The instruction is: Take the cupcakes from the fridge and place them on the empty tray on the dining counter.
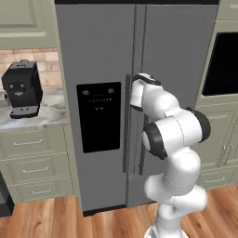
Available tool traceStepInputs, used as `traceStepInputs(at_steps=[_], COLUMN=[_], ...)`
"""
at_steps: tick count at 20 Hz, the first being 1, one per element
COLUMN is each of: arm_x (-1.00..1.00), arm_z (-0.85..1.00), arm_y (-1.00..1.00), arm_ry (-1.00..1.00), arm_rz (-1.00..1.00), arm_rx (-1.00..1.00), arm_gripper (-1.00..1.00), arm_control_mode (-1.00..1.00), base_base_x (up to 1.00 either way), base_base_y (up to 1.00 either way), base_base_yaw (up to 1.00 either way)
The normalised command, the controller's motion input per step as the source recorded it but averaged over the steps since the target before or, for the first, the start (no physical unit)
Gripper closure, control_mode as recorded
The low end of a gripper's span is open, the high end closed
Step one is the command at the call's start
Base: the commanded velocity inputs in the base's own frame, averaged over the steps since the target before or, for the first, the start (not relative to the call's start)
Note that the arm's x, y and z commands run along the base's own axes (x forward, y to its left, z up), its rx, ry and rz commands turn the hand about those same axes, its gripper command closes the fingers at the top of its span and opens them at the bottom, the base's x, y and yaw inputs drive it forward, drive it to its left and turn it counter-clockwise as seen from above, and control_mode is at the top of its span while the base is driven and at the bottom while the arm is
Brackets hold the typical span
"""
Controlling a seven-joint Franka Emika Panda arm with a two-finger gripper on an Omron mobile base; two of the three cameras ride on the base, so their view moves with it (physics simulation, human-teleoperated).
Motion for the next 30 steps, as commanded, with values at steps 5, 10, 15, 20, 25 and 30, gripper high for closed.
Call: traceStepInputs(at_steps=[5,10,15,20,25,30], arm_x=[-0.68,-0.85,-0.7,-0.55,-0.37,-0.29], arm_z=[0.4,0.37,0.32,0.17,0.02,0.0], arm_y=[-0.69,-0.72,-0.69,-0.74,-0.75,-0.83], arm_ry=[0.17,0.16,0.17,0.19,0.04,-0.03], arm_rz=[0.18,0.25,0.28,0.23,0.11,0.0], arm_rx=[0.0,0.0,0.0,0.0,0.0,0.0], arm_gripper=[1.0,1.0,1.0,1.0,1.0,1.0], arm_control_mode=[-1.0,-1.0,-1.0,-1.0,-1.0,-1.0], base_base_x=[0.0,0.0,0.0,0.0,0.0,0.0], base_base_y=[0.0,0.0,0.0,0.0,0.0,0.0], base_base_yaw=[0.0,0.0,0.0,0.0,0.0,0.0])
